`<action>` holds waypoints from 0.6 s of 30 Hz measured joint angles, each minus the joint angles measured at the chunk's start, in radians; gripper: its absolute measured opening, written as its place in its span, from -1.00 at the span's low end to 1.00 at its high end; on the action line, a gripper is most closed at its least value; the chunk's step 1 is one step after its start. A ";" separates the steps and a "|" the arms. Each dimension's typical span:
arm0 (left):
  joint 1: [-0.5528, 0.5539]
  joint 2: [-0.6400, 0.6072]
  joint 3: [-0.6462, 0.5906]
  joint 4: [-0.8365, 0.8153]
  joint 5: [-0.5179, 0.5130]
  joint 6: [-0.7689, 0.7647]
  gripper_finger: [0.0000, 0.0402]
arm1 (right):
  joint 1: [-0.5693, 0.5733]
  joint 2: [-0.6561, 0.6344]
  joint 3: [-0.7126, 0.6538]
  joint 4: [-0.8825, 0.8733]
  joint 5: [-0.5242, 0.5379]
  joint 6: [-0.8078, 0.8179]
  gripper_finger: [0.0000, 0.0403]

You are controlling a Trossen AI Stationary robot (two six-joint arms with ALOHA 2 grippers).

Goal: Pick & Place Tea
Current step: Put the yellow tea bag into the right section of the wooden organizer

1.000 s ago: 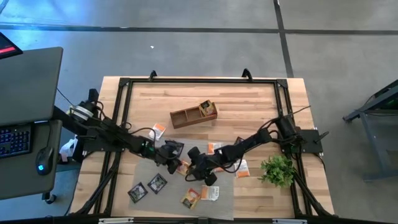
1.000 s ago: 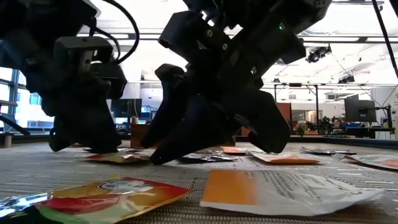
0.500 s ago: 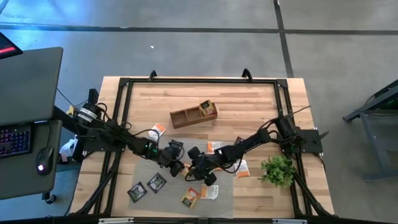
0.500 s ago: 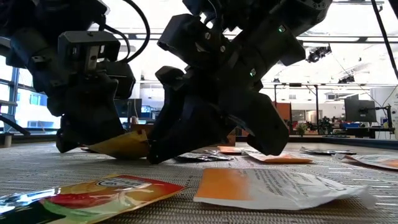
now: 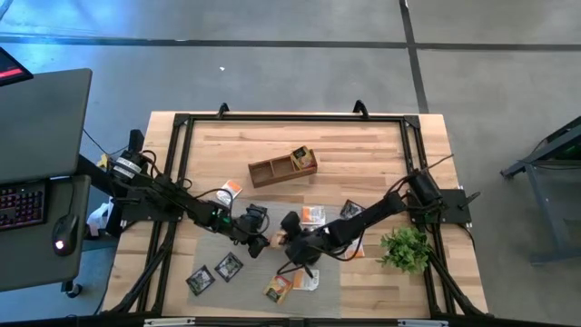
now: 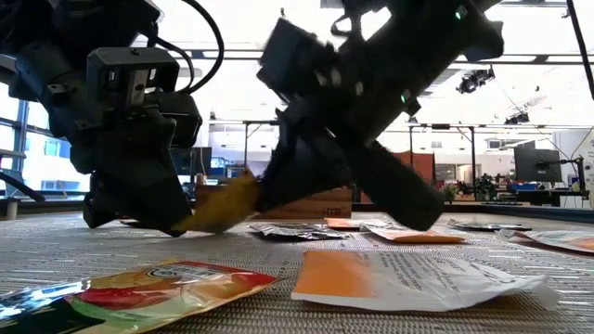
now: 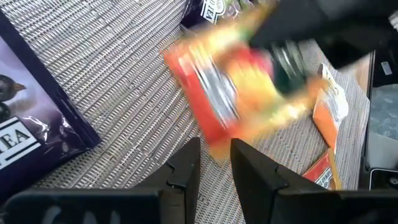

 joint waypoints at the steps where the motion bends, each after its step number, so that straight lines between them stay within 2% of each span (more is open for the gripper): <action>1: 0.000 0.000 0.000 0.001 0.000 0.001 -0.55 | 0.002 -0.001 0.000 -0.017 0.054 -0.037 -0.98; 4: 0.000 0.000 0.000 0.000 -0.001 0.001 -0.55 | 0.005 -0.002 0.000 -0.062 0.269 -0.167 -0.96; 8: 0.000 0.001 0.000 0.000 -0.007 0.002 -0.55 | -0.014 -0.002 0.000 -0.083 0.575 -0.423 -0.98; 11: 0.000 0.001 0.000 0.001 -0.008 0.003 -0.55 | -0.054 -0.011 0.000 -0.089 0.720 -0.629 -0.98; 13: 0.000 0.001 0.000 0.001 -0.008 0.005 -0.55 | -0.094 -0.033 0.000 -0.099 0.720 -0.694 -0.96; 18: 0.000 0.002 -0.002 0.002 -0.014 0.055 -0.55 | -0.211 -0.114 0.001 -0.149 0.583 -0.684 -0.98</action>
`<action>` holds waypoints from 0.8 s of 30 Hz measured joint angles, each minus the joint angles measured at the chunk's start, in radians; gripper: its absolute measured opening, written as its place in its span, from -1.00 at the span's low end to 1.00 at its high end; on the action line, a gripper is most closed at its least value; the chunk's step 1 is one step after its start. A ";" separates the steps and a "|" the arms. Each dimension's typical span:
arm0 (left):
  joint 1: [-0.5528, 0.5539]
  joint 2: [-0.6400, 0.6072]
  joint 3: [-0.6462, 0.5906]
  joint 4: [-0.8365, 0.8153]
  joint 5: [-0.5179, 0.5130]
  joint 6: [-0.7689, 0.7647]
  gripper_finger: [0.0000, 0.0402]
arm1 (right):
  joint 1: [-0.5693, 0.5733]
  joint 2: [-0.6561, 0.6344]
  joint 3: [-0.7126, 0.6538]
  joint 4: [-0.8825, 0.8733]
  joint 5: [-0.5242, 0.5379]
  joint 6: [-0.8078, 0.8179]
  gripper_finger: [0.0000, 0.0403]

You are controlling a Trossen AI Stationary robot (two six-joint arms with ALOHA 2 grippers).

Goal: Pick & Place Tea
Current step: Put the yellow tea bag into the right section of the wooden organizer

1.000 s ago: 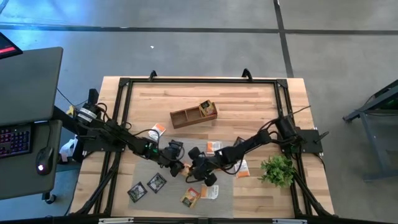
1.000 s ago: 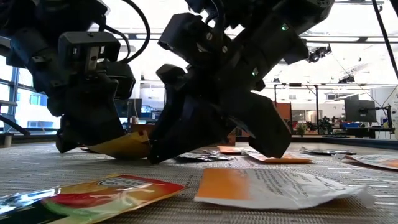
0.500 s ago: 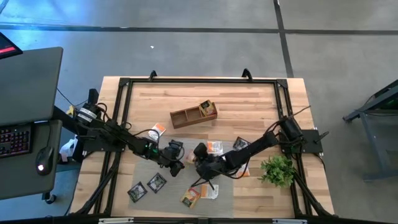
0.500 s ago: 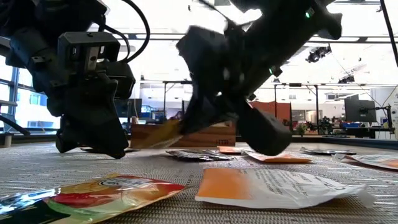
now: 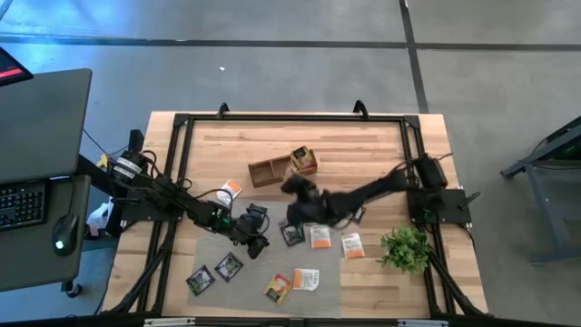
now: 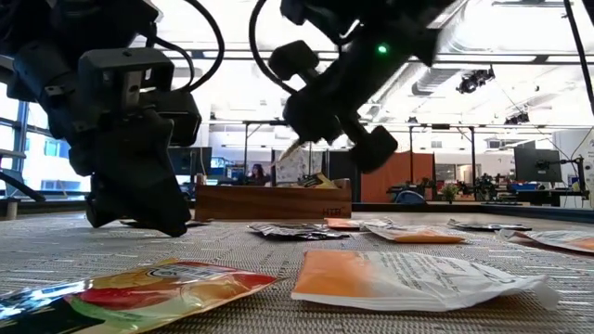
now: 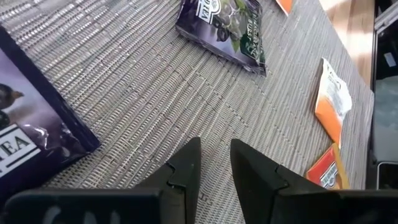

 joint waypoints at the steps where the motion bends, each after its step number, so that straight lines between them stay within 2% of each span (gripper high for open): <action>1: 0.000 0.000 0.000 0.000 -0.004 0.008 -0.55 | -0.019 -0.017 0.000 -0.006 -0.022 -0.005 -0.99; 6: 0.000 0.000 0.000 0.000 -0.008 0.038 -0.55 | -0.082 -0.089 0.001 -0.061 -0.170 -0.100 -0.96; 13: 0.000 0.000 0.000 -0.001 -0.008 0.056 -0.55 | -0.123 -0.098 0.001 -0.260 -0.288 -0.287 -0.98; 19: 0.000 0.000 0.000 -0.001 -0.009 0.062 -0.55 | -0.183 -0.098 0.000 -0.271 -0.351 -0.281 -0.94; 21: 0.000 0.000 0.000 -0.001 -0.009 0.062 -0.55 | -0.201 -0.098 -0.007 -0.271 -0.370 -0.327 -0.91; 24: 0.000 0.000 0.000 -0.001 -0.009 0.062 -0.55 | -0.225 -0.098 -0.023 -0.272 -0.339 -0.393 -0.89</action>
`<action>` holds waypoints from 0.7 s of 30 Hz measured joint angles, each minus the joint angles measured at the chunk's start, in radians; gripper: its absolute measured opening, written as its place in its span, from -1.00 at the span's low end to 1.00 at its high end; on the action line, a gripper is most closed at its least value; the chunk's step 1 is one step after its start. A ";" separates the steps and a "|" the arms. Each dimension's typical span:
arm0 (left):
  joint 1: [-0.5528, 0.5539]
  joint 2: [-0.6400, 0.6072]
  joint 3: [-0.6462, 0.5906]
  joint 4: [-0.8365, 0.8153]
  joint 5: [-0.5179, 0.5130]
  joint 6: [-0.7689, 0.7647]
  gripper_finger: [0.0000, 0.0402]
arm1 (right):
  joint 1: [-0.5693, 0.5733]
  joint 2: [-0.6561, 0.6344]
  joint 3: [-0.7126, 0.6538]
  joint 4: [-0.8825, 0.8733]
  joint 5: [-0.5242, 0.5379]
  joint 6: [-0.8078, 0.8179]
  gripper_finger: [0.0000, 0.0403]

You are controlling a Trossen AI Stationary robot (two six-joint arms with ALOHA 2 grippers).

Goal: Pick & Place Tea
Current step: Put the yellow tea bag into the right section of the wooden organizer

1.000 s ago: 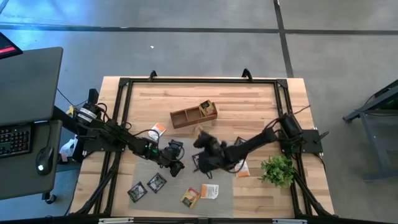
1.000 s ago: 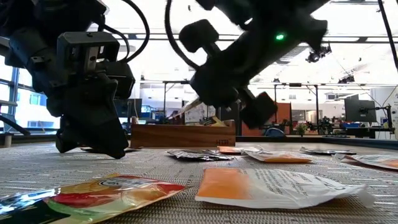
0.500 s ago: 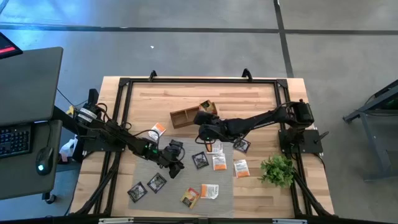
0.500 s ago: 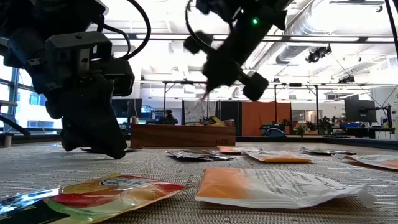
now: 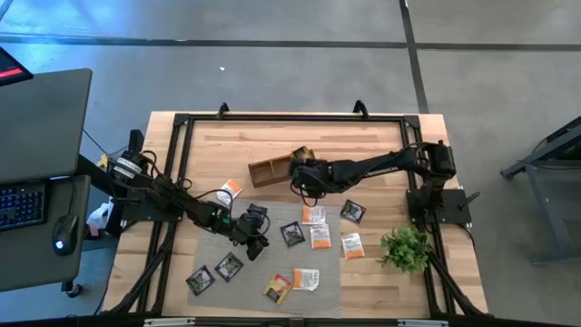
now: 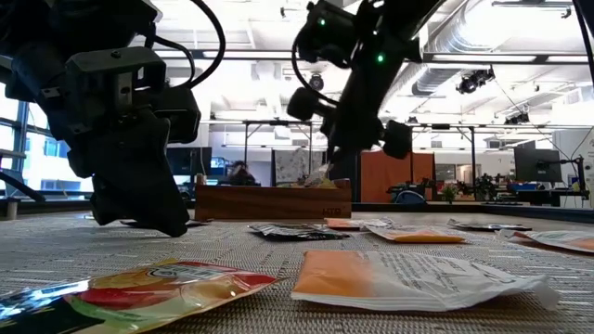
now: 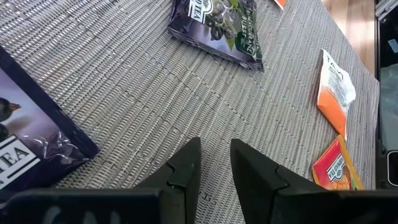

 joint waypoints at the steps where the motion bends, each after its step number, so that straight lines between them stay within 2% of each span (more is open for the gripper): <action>1: 0.000 0.000 0.000 0.000 0.000 0.000 -0.55 | -0.007 0.000 -0.005 0.000 0.008 -0.010 -0.89; 5: 0.000 0.000 0.000 0.000 0.000 0.000 -0.55 | -0.022 0.000 -0.008 0.010 0.011 0.021 -0.88; 13: 0.000 0.000 0.000 0.000 -0.001 0.000 -0.55 | -0.019 0.000 -0.008 0.121 -0.127 0.094 -0.82; 21: 0.000 0.000 0.000 0.000 -0.001 0.000 -0.55 | -0.020 0.000 -0.008 0.151 -0.070 0.141 -0.72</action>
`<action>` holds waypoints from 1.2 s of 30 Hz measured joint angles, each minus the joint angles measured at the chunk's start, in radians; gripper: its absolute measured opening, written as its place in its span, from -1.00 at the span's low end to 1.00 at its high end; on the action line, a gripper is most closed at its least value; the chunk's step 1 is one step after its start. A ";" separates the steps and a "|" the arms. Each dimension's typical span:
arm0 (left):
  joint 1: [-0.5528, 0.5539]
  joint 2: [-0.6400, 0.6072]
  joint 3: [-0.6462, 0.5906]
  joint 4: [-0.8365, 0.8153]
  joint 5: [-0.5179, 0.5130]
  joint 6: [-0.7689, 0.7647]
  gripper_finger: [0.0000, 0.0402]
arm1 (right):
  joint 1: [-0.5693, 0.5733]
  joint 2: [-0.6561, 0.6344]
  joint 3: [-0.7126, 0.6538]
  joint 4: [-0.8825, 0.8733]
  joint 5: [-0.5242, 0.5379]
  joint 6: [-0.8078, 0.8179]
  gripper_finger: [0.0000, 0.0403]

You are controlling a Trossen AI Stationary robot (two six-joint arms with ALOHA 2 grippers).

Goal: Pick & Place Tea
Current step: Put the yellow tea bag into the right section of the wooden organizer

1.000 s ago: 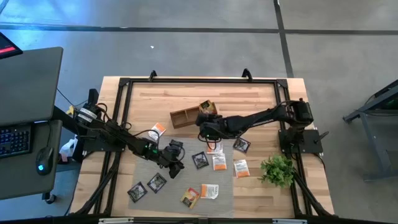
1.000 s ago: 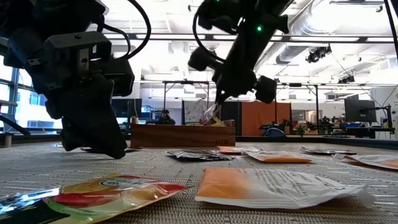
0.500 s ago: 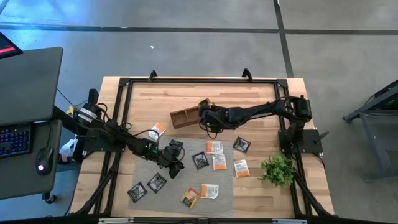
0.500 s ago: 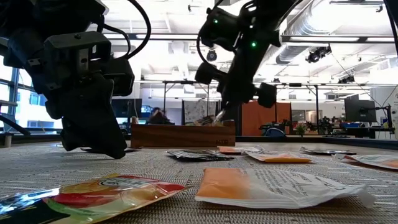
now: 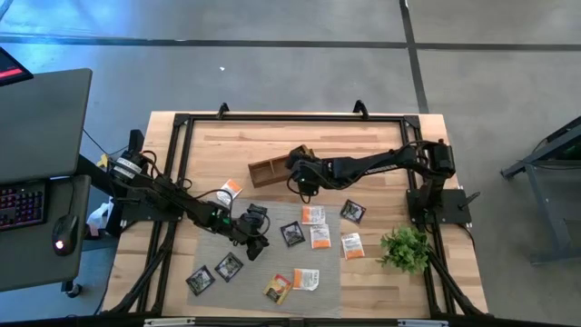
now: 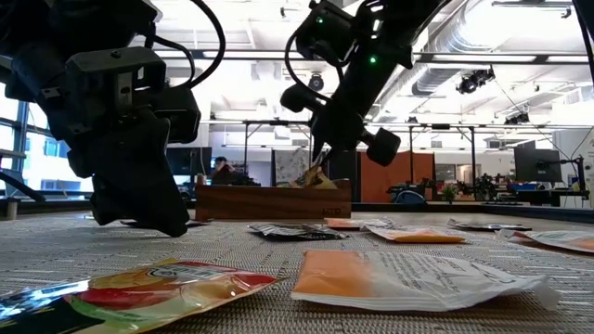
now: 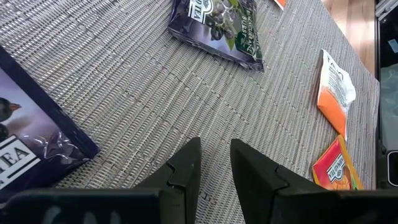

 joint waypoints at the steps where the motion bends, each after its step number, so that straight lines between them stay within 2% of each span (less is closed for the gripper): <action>1: 0.000 0.000 0.000 0.000 0.000 0.000 -0.55 | 0.000 0.000 0.000 0.012 0.019 0.035 -0.71; 6: 0.000 0.000 0.000 0.000 0.000 0.000 -0.55 | 0.000 0.000 0.000 0.062 0.162 0.271 -0.68; 12: 0.000 0.000 0.000 0.000 0.000 0.000 -0.55 | 0.000 0.000 0.000 0.053 0.345 0.470 -0.70; 15: 0.000 0.000 0.000 0.000 0.000 0.000 -0.55 | 0.000 -0.023 0.000 0.030 0.360 0.672 -0.72; 18: 0.000 0.000 0.000 0.000 -0.001 0.000 -0.55 | 0.001 -0.076 0.000 -0.027 0.277 0.918 -0.74; 20: 0.000 0.000 0.000 0.001 -0.001 -0.001 -0.55 | 0.000 -0.121 0.000 -0.082 0.165 1.118 -0.75; 24: 0.000 0.000 0.000 0.000 -0.001 -0.001 -0.55 | -0.015 -0.225 0.000 -0.185 -0.132 1.554 -0.78; 26: 0.000 0.000 0.000 0.001 -0.001 -0.001 -0.55 | -0.020 -0.268 0.000 -0.223 -0.284 1.683 -0.80; 28: 0.000 0.000 0.000 0.003 -0.001 -0.001 -0.55 | -0.021 -0.294 0.000 -0.246 -0.398 1.700 -0.82; 30: 0.000 0.000 0.000 0.005 -0.001 -0.001 -0.55 | -0.015 -0.309 0.000 -0.248 -0.466 1.696 -0.83; 33: 0.000 0.000 0.000 0.007 -0.001 -0.001 -0.55 | -0.002 -0.308 0.001 -0.247 -0.538 1.680 -0.81; 36: 0.000 0.000 0.000 0.007 -0.001 -0.001 -0.55 | 0.014 -0.290 -0.034 -0.201 -0.557 1.596 -0.72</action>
